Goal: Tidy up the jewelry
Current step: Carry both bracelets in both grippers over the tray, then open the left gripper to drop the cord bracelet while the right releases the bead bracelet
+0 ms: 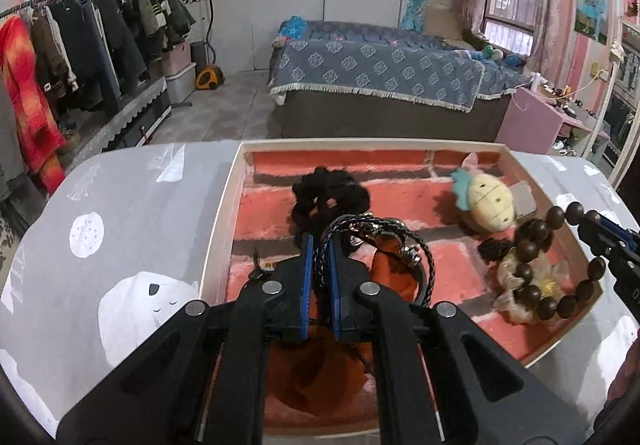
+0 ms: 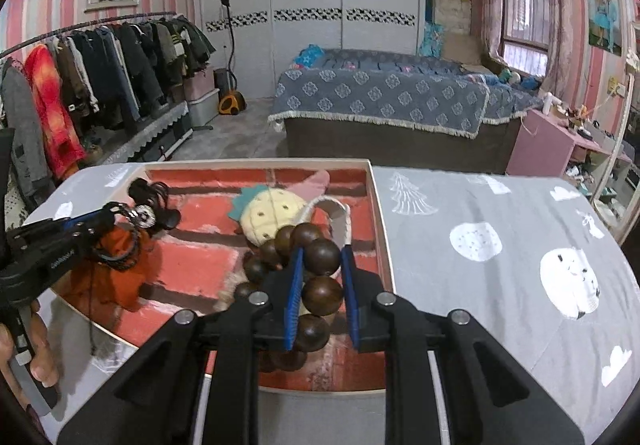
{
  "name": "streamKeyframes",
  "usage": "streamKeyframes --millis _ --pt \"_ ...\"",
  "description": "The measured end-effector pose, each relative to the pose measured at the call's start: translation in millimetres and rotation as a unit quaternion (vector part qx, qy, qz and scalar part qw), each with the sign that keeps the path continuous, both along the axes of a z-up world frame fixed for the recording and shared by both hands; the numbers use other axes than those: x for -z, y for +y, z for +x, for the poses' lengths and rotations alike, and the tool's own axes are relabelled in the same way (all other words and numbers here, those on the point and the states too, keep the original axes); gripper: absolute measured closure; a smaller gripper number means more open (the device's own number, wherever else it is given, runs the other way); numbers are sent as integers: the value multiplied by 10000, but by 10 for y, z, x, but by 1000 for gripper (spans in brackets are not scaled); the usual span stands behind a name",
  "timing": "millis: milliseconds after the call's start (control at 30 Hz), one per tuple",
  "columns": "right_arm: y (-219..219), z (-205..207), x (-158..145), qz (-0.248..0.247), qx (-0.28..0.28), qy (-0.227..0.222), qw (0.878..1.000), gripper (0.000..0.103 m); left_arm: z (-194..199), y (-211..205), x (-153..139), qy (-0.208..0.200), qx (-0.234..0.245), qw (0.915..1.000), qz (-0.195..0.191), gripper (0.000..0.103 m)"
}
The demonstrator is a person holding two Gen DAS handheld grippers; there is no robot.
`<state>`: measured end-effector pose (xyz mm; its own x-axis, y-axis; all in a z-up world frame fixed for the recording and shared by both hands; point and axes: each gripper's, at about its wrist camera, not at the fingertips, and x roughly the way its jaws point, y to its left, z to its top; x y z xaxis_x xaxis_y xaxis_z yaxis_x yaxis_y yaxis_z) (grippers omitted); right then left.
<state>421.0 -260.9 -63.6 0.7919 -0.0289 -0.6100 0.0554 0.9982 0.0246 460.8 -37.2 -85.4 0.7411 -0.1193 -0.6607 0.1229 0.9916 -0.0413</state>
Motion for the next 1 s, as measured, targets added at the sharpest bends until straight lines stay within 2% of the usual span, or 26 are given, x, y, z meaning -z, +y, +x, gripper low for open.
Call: streamKeyframes --millis 300,567,633,700,800,867,933,1000 --pt "-68 42 113 10 105 136 9999 84 10 -25 102 48 -27 9997 241 95" --pt "-26 164 259 119 -6 393 9992 83 -9 -40 106 38 -29 9997 234 94" --pt "-3 184 288 94 -45 442 9990 81 -15 -48 106 40 -16 9997 238 88" --pt "17 194 311 75 -85 487 9988 80 -27 -65 102 26 -24 9997 247 74" --pt "18 185 309 105 -98 480 9987 80 -60 -73 92 -34 -80 9996 274 62" --pt "10 168 285 133 -119 429 9989 59 -72 -66 75 -44 -76 9997 242 59" --pt "14 117 221 106 -121 289 9995 50 -106 -54 35 -65 -87 9998 186 52" --pt "3 50 134 87 -96 134 9998 45 -170 -46 -38 -178 -125 9996 193 40"
